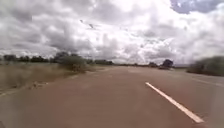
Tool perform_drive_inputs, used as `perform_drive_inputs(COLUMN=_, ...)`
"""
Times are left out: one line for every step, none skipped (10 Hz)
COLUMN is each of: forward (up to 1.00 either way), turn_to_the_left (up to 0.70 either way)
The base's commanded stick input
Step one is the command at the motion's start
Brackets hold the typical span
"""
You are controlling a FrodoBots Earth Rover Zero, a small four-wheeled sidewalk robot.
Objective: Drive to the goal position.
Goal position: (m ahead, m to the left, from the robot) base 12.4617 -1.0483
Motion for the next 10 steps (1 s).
perform_drive_inputs(forward=1.00, turn_to_the_left=0.00)
perform_drive_inputs(forward=1.00, turn_to_the_left=0.00)
perform_drive_inputs(forward=1.00, turn_to_the_left=0.00)
perform_drive_inputs(forward=1.00, turn_to_the_left=0.00)
perform_drive_inputs(forward=1.00, turn_to_the_left=0.00)
perform_drive_inputs(forward=1.00, turn_to_the_left=0.00)
perform_drive_inputs(forward=1.00, turn_to_the_left=0.00)
perform_drive_inputs(forward=1.00, turn_to_the_left=0.00)
perform_drive_inputs(forward=1.00, turn_to_the_left=0.00)
perform_drive_inputs(forward=1.00, turn_to_the_left=0.00)
